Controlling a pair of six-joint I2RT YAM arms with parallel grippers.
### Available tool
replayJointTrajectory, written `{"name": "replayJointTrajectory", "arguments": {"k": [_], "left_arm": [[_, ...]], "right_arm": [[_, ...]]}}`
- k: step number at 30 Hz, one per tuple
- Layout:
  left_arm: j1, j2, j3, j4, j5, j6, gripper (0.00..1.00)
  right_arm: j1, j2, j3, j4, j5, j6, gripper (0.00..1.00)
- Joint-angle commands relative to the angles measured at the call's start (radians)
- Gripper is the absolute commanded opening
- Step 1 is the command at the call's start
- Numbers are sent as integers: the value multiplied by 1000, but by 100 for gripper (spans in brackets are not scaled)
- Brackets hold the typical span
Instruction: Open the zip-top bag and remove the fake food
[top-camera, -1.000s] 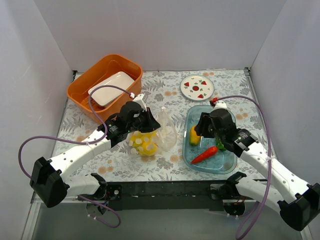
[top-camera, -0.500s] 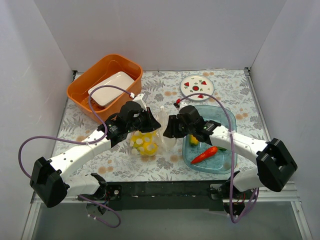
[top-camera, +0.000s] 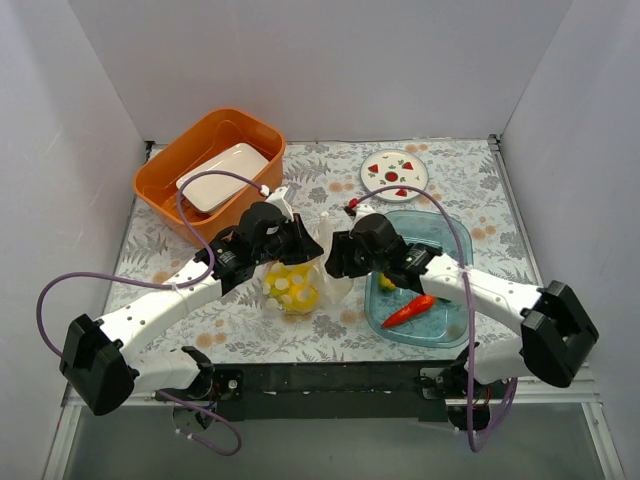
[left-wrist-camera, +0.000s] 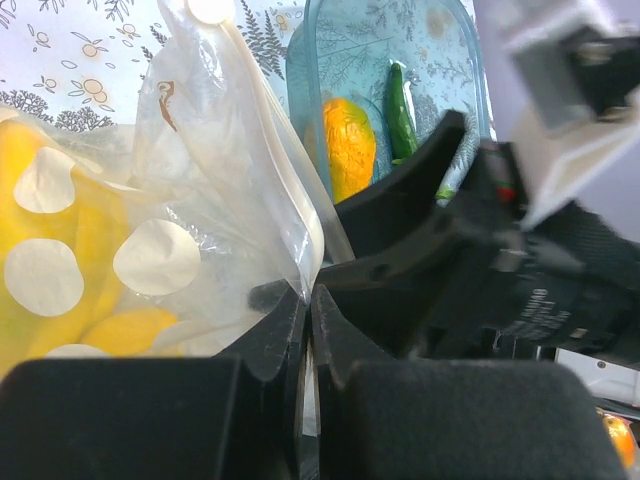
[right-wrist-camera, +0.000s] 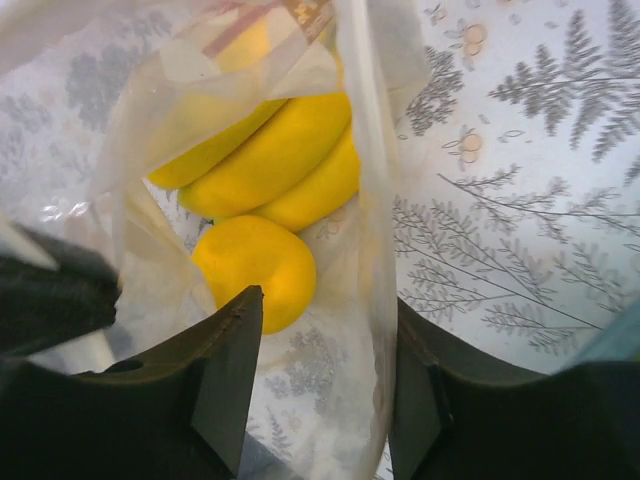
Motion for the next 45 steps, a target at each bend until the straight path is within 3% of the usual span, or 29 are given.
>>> {"name": "replayJointTrajectory", "arguments": {"k": [1, 9, 13, 21, 26, 30, 31, 33, 34, 36, 39, 45], "left_arm": [[5, -44, -9, 21, 2, -10, 0], [5, -51, -20, 45, 8, -14, 0], [5, -46, -19, 51, 13, -19, 0], [5, -57, -40, 50, 11, -24, 0], [5, -66, -60, 80, 5, -42, 0], [5, -74, -68, 74, 11, -60, 12], [5, -80, -72, 71, 11, -60, 23], [5, -98, -80, 56, 1, -70, 30], [5, -106, -82, 47, -4, -71, 41], [5, -118, -79, 18, -6, -79, 47], [5, -162, -78, -41, -29, -93, 64], [5, -277, -101, -176, -108, -116, 82]], "right_arm": [[0, -152, -12, -86, 165, -7, 59], [17, -292, 28, -195, 267, -25, 53], [58, -202, 59, -146, 195, -27, 41], [68, -22, 80, -51, 144, -24, 35], [40, 33, 0, 104, -32, -5, 33], [28, 81, -4, 141, -84, -5, 32], [23, 87, -10, 147, -99, -2, 31], [20, 87, -27, 158, -103, -1, 31], [17, 85, -33, 164, -109, 1, 31], [14, 84, -44, 175, -110, 4, 31], [9, 95, -41, 178, -118, 4, 31], [3, 101, -41, 179, -127, 5, 31]]}}
